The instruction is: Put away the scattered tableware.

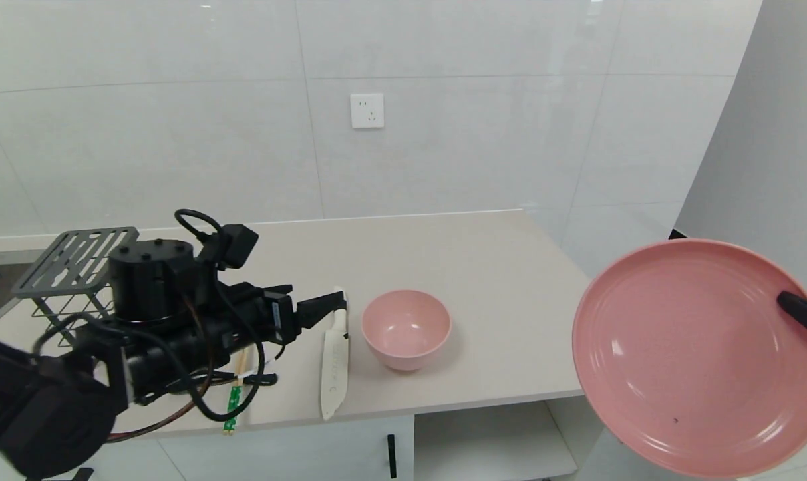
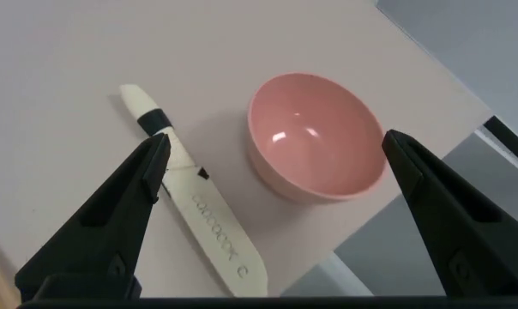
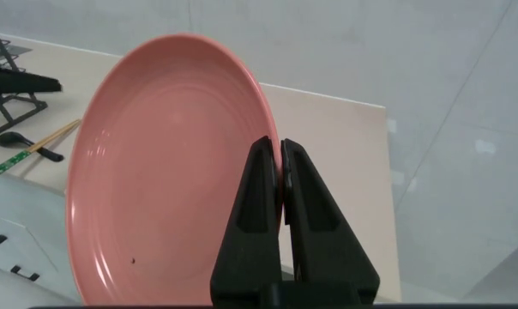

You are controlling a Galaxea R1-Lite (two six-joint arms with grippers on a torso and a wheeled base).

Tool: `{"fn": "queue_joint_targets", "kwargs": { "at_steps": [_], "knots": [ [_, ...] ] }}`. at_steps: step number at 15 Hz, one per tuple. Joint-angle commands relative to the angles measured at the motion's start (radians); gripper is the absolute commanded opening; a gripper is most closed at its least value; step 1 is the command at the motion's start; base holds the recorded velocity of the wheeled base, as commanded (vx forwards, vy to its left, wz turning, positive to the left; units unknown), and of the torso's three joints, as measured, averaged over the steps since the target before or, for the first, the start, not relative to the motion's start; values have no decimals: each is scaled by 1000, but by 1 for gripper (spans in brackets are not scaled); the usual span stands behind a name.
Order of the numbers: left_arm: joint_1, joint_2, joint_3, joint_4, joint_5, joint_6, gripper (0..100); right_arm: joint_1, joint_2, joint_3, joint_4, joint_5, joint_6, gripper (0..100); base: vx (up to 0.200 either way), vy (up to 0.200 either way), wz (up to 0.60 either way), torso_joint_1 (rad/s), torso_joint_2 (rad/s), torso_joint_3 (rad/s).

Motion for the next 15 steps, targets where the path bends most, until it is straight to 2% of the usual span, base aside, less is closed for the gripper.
{"fn": "queue_joint_targets", "kwargs": {
  "at_steps": [1,4,6,8,15],
  "knots": [
    [-43,240,-76,-88,37,-4,100,-6,-37,3,0,1,1,0,0,0,0,0,0,0],
    [-63,298,-146,-68,40,-41,100,-6,-60,30,2,2,1,0,0,0,0,0,0,0],
    [-63,310,-191,-17,40,-67,100,-6,-61,39,0,1,1,0,0,0,0,0,0,0],
    [-61,315,-214,30,40,-69,100,-6,-61,39,2,1,-1,0,0,0,0,0,0,0],
    [-70,361,-260,69,40,-69,100,-6,-84,59,3,2,-5,0,0,0,0,0,0,0]
  ]
}}
